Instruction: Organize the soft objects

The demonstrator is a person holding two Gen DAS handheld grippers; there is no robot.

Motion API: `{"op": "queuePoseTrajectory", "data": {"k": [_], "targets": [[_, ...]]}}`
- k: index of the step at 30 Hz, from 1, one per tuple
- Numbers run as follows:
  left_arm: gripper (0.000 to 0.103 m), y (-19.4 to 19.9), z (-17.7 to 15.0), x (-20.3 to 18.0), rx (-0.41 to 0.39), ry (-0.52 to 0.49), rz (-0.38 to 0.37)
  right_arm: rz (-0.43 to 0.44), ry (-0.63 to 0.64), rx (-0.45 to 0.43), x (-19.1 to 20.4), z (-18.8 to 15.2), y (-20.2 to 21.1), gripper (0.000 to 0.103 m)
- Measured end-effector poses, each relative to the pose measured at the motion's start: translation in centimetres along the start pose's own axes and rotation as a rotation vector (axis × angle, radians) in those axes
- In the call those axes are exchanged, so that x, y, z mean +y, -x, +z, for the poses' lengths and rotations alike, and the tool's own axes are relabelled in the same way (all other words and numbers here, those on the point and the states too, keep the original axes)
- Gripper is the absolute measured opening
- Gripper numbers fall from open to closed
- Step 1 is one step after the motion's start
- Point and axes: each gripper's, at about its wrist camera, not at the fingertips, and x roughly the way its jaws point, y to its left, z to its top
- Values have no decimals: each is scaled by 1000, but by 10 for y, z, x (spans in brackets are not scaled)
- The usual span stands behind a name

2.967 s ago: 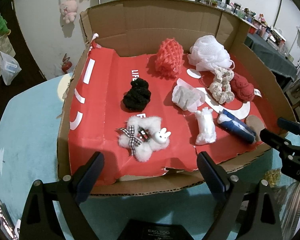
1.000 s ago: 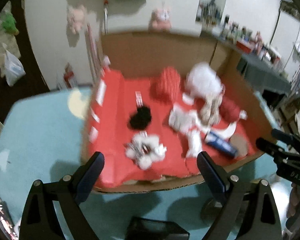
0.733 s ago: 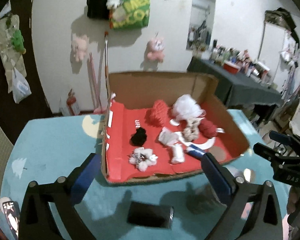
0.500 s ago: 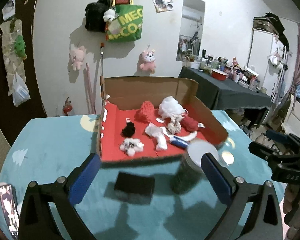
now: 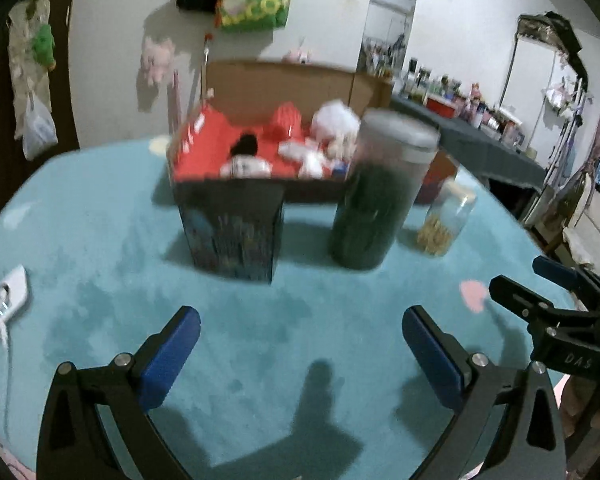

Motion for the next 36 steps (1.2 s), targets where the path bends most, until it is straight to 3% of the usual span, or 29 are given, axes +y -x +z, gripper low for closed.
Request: {"op": "queuePoseTrajectory", "data": {"k": [14,36], "targets": [[103,-41,-19,-2,107,-41,137,-44,-14,158,2,-43,-54,97],[103,-38,-24,-8,93,-11,180,-53,-29,158,1,-44,-58,100]]}}
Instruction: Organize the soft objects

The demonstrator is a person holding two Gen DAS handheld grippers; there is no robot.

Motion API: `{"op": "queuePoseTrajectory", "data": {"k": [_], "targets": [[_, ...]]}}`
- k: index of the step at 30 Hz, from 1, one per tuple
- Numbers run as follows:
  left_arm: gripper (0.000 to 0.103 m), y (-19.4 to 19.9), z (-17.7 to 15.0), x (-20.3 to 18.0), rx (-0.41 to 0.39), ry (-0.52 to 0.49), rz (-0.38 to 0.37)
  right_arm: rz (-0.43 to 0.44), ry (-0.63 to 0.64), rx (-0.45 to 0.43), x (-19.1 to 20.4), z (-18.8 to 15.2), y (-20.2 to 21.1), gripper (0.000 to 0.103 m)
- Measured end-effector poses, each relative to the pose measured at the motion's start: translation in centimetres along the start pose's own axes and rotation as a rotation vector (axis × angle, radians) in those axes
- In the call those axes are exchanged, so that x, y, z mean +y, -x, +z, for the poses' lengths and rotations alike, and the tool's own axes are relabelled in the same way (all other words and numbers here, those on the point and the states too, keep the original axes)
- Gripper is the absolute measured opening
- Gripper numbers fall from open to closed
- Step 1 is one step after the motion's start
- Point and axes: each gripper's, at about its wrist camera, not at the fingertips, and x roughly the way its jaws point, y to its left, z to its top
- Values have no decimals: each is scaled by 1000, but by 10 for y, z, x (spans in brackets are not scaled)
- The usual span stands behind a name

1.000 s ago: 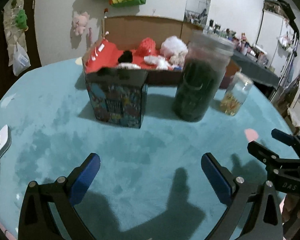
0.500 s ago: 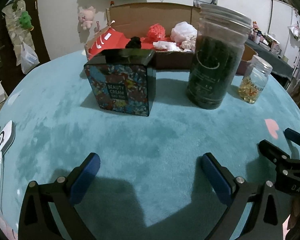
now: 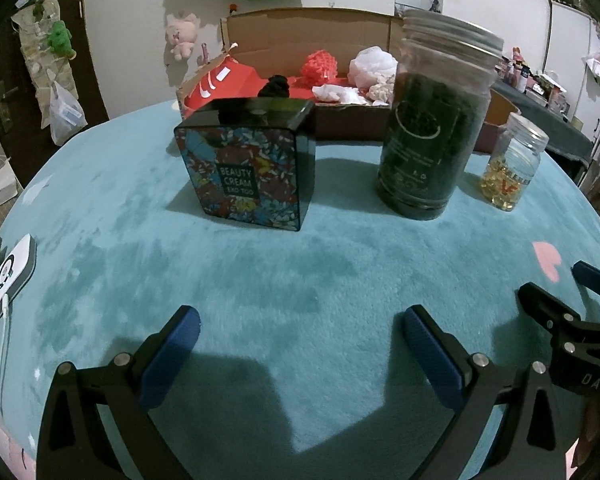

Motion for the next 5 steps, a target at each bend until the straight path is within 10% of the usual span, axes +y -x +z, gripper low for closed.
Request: {"op": "queuePoseTrajectory", "data": {"k": [5], "targets": [[103,0,0,0,0,-1,0,0,-2,0,0,0,0,101]]}}
